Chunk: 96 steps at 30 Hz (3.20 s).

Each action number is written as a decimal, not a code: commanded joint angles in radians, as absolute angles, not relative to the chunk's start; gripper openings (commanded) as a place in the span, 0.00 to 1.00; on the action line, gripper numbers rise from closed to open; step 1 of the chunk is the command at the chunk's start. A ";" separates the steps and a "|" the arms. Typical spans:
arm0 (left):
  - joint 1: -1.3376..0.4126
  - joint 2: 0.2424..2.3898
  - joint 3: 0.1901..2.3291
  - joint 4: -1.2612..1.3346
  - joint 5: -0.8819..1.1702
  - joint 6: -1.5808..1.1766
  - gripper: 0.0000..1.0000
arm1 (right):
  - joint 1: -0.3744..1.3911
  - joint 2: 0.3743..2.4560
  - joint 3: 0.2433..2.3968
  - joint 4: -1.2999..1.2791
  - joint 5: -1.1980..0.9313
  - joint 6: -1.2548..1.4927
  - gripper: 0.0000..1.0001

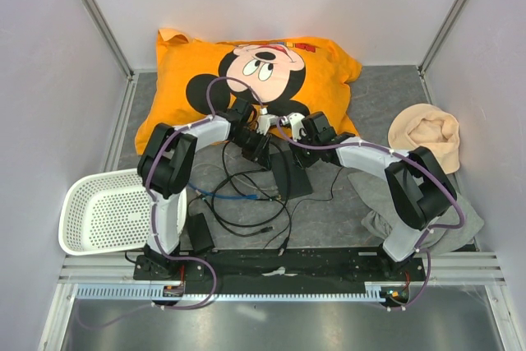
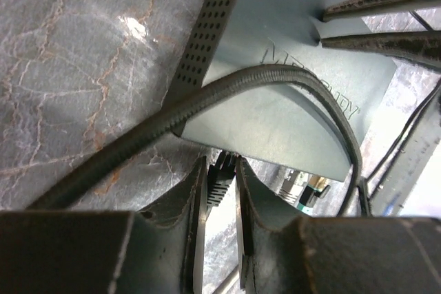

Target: Pull the plug from the switch port

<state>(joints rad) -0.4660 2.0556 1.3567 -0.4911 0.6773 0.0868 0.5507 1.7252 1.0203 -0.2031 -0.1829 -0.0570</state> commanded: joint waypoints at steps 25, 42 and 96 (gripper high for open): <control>-0.399 1.881 1.307 -0.603 0.687 0.139 0.02 | 0.604 1.819 0.985 -0.380 -0.124 -0.107 0.23; -0.244 1.645 1.486 -0.828 0.210 0.635 0.02 | 0.604 1.801 0.976 -0.364 -0.124 -0.114 0.24; -0.471 1.890 1.124 -0.319 0.917 0.026 0.47 | 0.624 1.678 0.882 -0.371 -0.126 -0.095 0.25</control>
